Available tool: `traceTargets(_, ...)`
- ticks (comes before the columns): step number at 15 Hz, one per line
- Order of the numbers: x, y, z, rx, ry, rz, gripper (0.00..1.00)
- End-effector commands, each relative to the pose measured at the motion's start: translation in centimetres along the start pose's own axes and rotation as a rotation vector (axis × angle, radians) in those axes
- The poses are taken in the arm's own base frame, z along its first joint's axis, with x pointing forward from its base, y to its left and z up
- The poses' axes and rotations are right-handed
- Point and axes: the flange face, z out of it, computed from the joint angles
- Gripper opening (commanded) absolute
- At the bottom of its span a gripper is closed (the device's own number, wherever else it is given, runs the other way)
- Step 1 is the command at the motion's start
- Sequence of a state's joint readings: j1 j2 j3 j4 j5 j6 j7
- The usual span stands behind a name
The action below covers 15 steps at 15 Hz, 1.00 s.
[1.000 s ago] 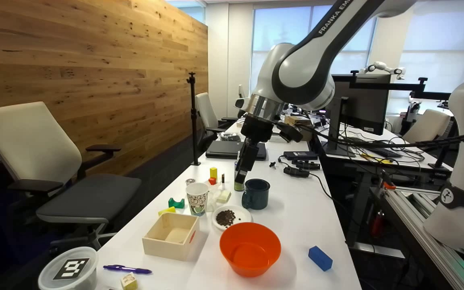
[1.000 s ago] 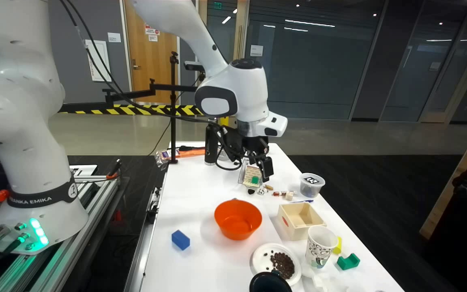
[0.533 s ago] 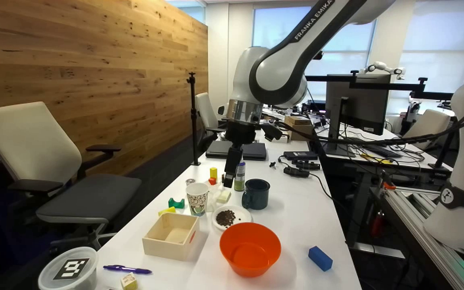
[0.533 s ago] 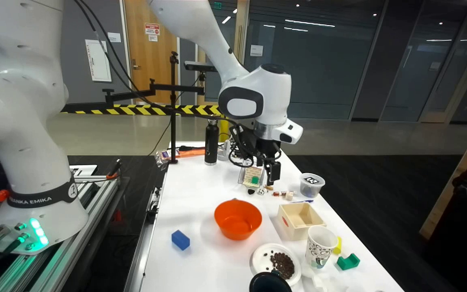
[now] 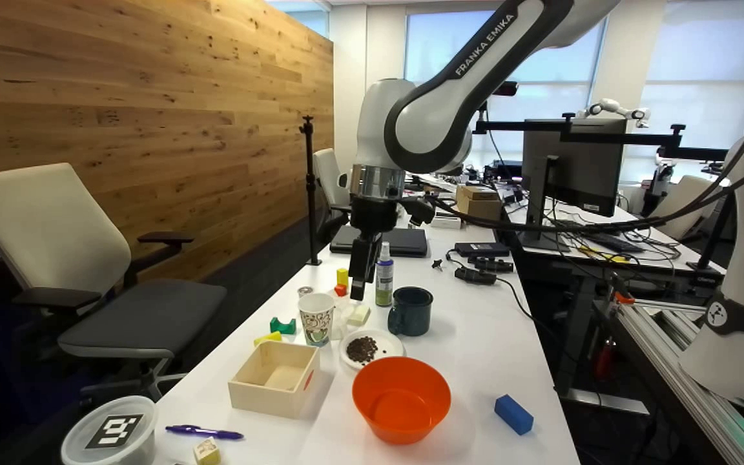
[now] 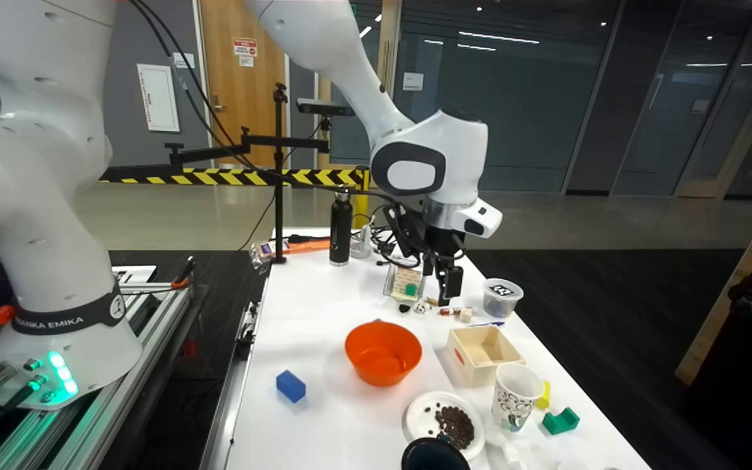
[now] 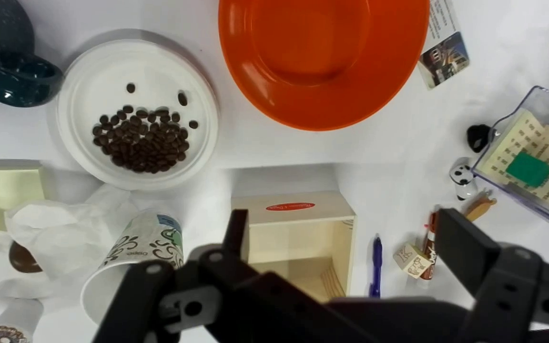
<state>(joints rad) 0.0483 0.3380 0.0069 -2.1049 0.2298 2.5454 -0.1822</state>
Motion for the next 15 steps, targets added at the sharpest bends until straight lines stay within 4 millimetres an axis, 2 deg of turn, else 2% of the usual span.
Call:
traceTargets(1, 0.0, -0.1, 0.0, 0.002, -0.002, 0.0, 1.0)
traceTargets(5, 0.2, -0.5, 0.4, -0.009, -0.013, 0.032, 1.0)
traceTargets(8, 1.9, -0.7, 1.6, -0.023, -0.019, 0.106, 1.0)
traceTargets(10, 3.0, -0.6, 3.0, -0.043, -0.022, 0.141, 1.0)
traceTargets(15, 6.2, 0.7, 5.3, -0.057, 0.035, 0.168, 1.0)
